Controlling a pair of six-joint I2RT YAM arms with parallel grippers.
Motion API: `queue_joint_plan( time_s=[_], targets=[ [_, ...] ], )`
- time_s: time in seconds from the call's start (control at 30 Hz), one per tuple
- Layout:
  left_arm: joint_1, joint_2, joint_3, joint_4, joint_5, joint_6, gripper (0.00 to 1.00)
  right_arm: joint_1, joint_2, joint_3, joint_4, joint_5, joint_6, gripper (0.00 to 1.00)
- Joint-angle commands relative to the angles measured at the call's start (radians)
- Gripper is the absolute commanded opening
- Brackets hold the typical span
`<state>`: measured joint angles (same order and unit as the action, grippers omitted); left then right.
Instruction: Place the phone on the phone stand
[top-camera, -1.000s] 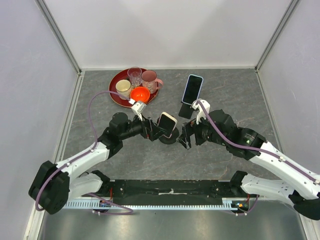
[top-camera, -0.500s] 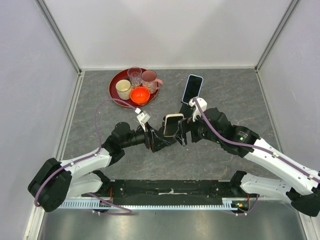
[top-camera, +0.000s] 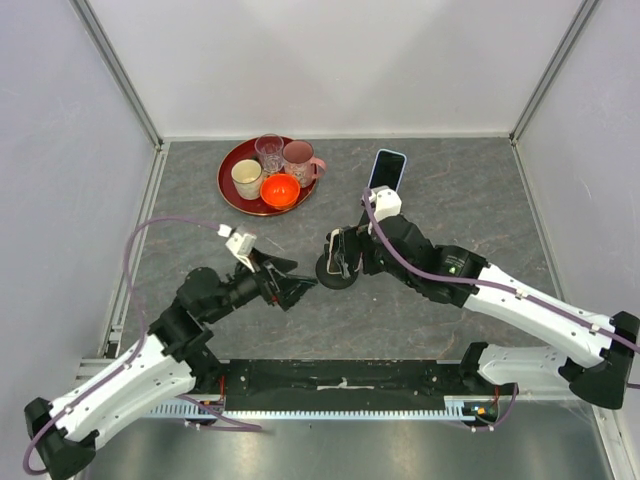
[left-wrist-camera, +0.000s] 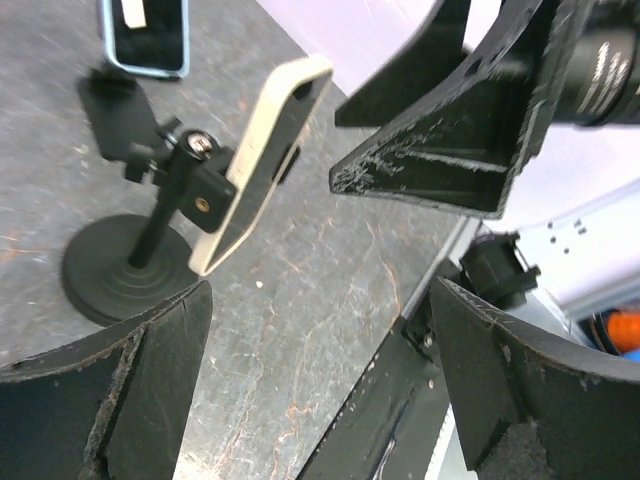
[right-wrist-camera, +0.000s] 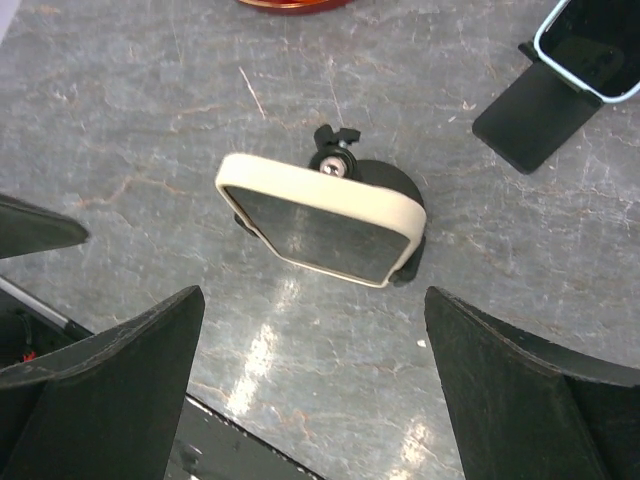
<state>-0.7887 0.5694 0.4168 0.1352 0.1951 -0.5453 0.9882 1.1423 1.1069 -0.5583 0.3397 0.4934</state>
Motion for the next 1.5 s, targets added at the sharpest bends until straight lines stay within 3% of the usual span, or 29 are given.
queue_joint_plan(
  time_s=[0.0, 0.47, 0.57, 0.8, 0.87, 0.93, 0.97, 1.0, 1.13, 1.2, 1.3, 1.33, 1.43, 1.47],
  targets=[
    [-0.001, -0.112, 0.117, -0.268, -0.178, 0.016, 0.96, 0.027, 0.039, 0.05, 0.078, 0.128, 0.092, 0.98],
    [-0.001, -0.253, 0.143, -0.384, -0.177, 0.01, 0.94, 0.079, 0.132, 0.061, 0.129, 0.364, 0.192, 0.98],
    [-0.001, -0.253, 0.143, -0.385, -0.177, 0.008, 0.94, 0.078, 0.152, 0.061, 0.13, 0.394, 0.203, 0.91],
    [-0.001, -0.246, 0.145, -0.384, -0.174, 0.011, 0.93, 0.078, 0.188, 0.062, 0.135, 0.44, 0.2, 0.62],
    [-0.001, -0.241, 0.149, -0.385, -0.174, 0.012, 0.93, 0.078, 0.191, 0.061, 0.136, 0.446, 0.201, 0.58],
    [-0.001, -0.238, 0.151, -0.385, -0.171, 0.015, 0.93, 0.078, 0.194, 0.067, 0.136, 0.437, 0.195, 0.64],
    [-0.001, -0.235, 0.149, -0.385, -0.171, 0.016, 0.93, 0.079, 0.197, 0.07, 0.136, 0.424, 0.192, 0.79],
    [-0.001, -0.232, 0.151, -0.384, -0.171, 0.016, 0.93, 0.078, 0.198, 0.076, 0.135, 0.418, 0.189, 0.86],
    [-0.001, -0.221, 0.152, -0.375, -0.171, 0.019, 0.93, 0.078, 0.217, 0.087, 0.133, 0.407, 0.191, 0.9],
    [-0.001, -0.218, 0.154, -0.37, -0.164, 0.019, 0.93, 0.079, 0.223, 0.087, 0.129, 0.407, 0.198, 0.84],
    [-0.001, -0.218, 0.154, -0.375, -0.161, 0.021, 0.93, 0.078, 0.221, 0.082, 0.124, 0.424, 0.205, 0.66],
    [-0.001, -0.221, 0.155, -0.376, -0.161, 0.021, 0.93, 0.079, 0.211, 0.08, 0.12, 0.432, 0.201, 0.5],
    [-0.001, -0.229, 0.162, -0.391, -0.166, 0.024, 0.93, 0.078, 0.168, 0.073, 0.087, 0.514, 0.182, 0.21],
    [-0.001, -0.233, 0.165, -0.396, -0.167, 0.025, 0.93, 0.076, 0.154, 0.068, 0.075, 0.547, 0.154, 0.15]
  ],
)
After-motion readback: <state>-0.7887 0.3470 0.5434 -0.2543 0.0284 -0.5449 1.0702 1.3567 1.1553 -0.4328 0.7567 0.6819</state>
